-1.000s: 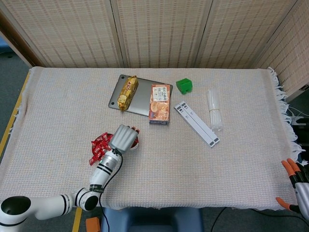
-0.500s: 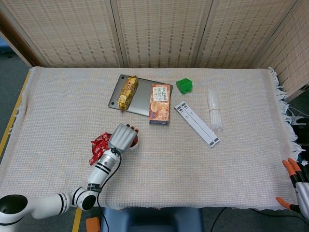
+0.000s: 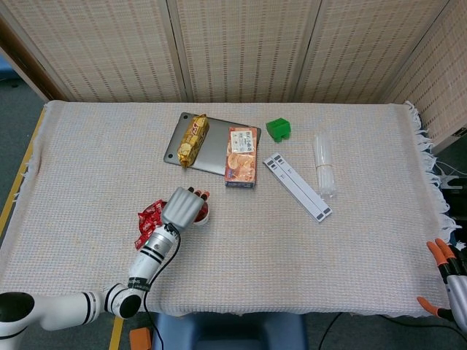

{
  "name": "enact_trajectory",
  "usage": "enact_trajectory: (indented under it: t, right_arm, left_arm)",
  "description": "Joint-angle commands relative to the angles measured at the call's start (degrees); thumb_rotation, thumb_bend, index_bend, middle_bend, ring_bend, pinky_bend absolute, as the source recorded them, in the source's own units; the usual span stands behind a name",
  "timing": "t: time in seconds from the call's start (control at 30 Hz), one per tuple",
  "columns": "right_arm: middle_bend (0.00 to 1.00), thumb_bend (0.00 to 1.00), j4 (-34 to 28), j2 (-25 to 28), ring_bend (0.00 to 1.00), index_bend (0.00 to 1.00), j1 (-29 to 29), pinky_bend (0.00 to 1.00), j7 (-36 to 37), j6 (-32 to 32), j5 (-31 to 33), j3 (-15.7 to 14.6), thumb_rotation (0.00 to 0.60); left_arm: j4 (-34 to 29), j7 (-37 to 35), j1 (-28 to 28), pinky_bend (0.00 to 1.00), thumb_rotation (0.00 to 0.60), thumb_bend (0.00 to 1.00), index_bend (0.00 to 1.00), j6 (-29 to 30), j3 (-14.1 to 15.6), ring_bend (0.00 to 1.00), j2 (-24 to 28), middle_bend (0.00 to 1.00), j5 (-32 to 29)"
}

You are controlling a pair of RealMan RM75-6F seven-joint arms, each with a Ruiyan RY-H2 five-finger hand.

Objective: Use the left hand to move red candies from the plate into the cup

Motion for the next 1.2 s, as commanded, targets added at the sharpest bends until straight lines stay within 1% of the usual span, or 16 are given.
enact_trajectory:
  t: [0.03, 0.17, 0.37, 0.67, 0.77, 0.83, 0.93, 1.0, 1.07, 1.2]
  right_arm:
    - [0.0, 0.04, 0.0, 0.0, 0.0, 0.0, 0.0, 0.0, 0.0, -0.1, 0.0, 0.0, 0.6]
    - [0.0, 0.04, 0.1, 0.1, 0.0, 0.0, 0.1, 0.0, 0.2, -0.2, 0.1, 0.0, 0.6]
    - [0.0, 0.04, 0.2, 0.1, 0.0, 0.0, -0.1, 0.0, 0.4, 0.2, -0.1, 0.0, 0.6]
    - [0.0, 0.04, 0.1, 0.1, 0.0, 0.0, 0.0, 0.0, 0.4, 0.1, -0.2, 0.0, 0.6]
    - [0.0, 0.04, 0.2, 0.1, 0.0, 0.0, -0.1, 0.0, 0.5, 0.2, -0.4, -0.1, 0.6]
    - [0.0, 0.04, 0.3, 0.1, 0.0, 0.0, -0.2, 0.0, 0.5, 0.2, -0.4, -0.2, 0.6]
    - [0.0, 0.04, 0.4, 0.1, 0.0, 0.0, -0.2, 0.0, 0.6, 0.2, -0.6, -0.3, 0.6]
    - [0.0, 0.04, 0.4, 0.1, 0.0, 0.0, -0.3, 0.0, 0.6, 0.5, -1.0, -0.4, 0.6]
    - [0.0, 0.04, 0.4, 0.1, 0.0, 0.0, -0.5, 0.0, 0.6, 0.7, -1.4, -0.6, 0.6]
    - [0.0, 0.04, 0.4, 0.2, 0.0, 0.0, -0.6, 0.0, 0.8, 1.1, -2.4, -0.9, 0.6]
  left_arm:
    - [-0.5, 0.2, -0.1, 1.0, 0.6, 0.39, 0.25, 0.2, 0.2, 0.46, 0.2, 0.43, -0.2]
    - [-1.2, 0.5, -0.3, 1.0, 0.6, 0.39, 0.22, 0.6, 0.3, 0.44, 0.5, 0.4, -0.5]
    - [-1.8, 0.8, -0.5, 1.0, 0.6, 0.39, 0.21, 0.5, 0.5, 0.43, 0.8, 0.38, -1.4]
    - [-4.2, -0.6, -0.4, 1.0, 0.6, 0.38, 0.18, 1.4, 0.8, 0.41, 1.5, 0.36, -0.9]
    - [-6.1, -2.7, 0.4, 1.0, 0.6, 0.37, 0.16, 2.7, 0.7, 0.4, 2.7, 0.33, 0.2]
    - [-8.9, -4.2, 1.7, 1.0, 0.6, 0.37, 0.15, 4.4, 1.3, 0.38, 4.7, 0.3, 1.8]
    - [-13.7, -7.3, 4.8, 1.0, 0.6, 0.36, 0.12, 6.7, 3.1, 0.32, 8.7, 0.25, 3.6]
    - [-16.0, -9.8, 7.1, 1.0, 0.6, 0.36, 0.1, 7.4, 5.1, 0.29, 11.4, 0.21, 4.2]
    - [-16.6, -11.7, 9.1, 1.0, 0.6, 0.35, 0.09, 8.4, 7.0, 0.26, 13.1, 0.18, 5.3]
    - [-15.4, -17.7, 14.6, 1.0, 0.6, 0.35, 0.09, 11.6, 11.6, 0.26, 15.1, 0.17, 8.4]
